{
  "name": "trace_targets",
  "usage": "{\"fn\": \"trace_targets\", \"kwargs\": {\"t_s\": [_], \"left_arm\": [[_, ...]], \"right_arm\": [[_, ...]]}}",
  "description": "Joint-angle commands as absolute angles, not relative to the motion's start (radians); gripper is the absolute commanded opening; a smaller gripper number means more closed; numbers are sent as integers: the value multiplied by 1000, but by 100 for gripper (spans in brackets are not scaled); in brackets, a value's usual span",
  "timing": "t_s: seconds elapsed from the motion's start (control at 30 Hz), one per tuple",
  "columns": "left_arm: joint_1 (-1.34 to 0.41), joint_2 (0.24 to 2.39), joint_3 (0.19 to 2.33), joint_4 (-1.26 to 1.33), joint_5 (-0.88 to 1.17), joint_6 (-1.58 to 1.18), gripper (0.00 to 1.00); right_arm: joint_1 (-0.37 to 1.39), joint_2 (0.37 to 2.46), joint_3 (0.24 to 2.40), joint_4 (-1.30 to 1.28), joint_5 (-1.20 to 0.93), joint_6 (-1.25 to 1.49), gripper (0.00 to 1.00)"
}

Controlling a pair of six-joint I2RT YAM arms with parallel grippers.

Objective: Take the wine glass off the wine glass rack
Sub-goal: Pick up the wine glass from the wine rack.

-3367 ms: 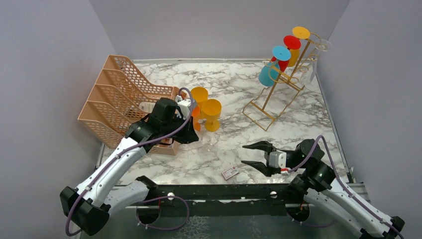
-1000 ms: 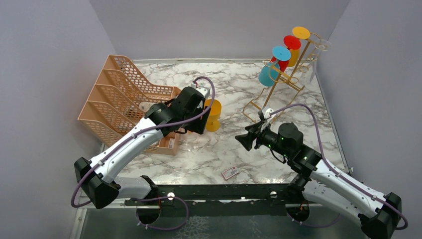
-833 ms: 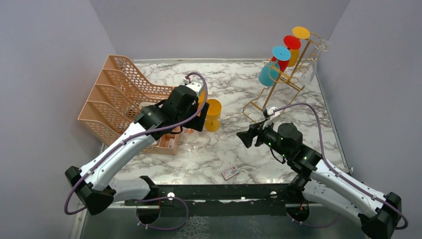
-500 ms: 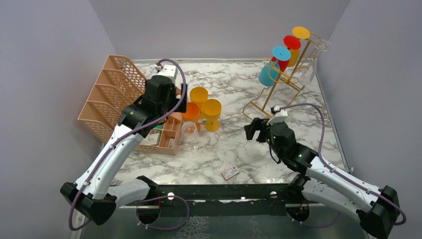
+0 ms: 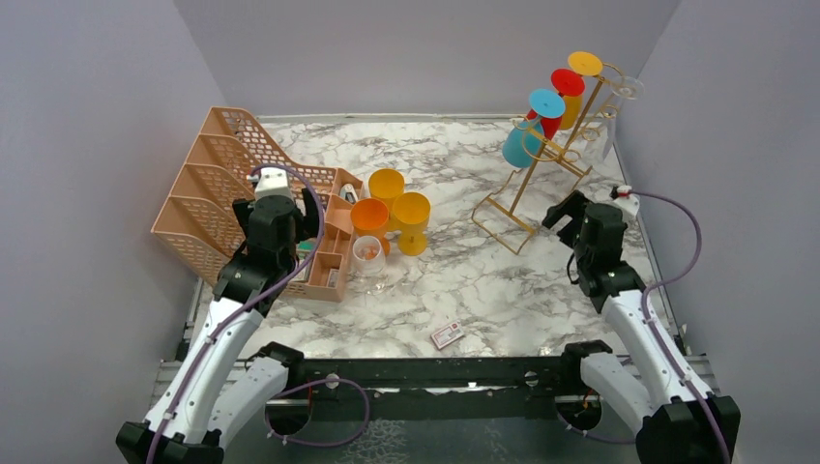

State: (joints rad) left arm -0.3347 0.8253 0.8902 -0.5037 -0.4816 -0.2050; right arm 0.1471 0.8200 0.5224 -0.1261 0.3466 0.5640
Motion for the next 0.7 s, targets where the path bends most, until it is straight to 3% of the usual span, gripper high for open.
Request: {"fn": "trace_targets", "kwargs": {"t_s": [0.0, 0.1, 0.3, 0.67], "left_arm": [[-329, 735, 792, -389, -595, -213, 99], [-329, 694, 763, -382, -593, -229, 99], [-330, 633, 756, -393, -608, -327, 99], [-327, 517, 703, -443, -636, -363, 99]], "right_arm": [[83, 885, 685, -175, 278, 594, 94], [53, 944, 768, -212, 384, 638, 98], [27, 993, 879, -184, 632, 668, 97], [-45, 979, 959, -80, 732, 455, 93]]}}
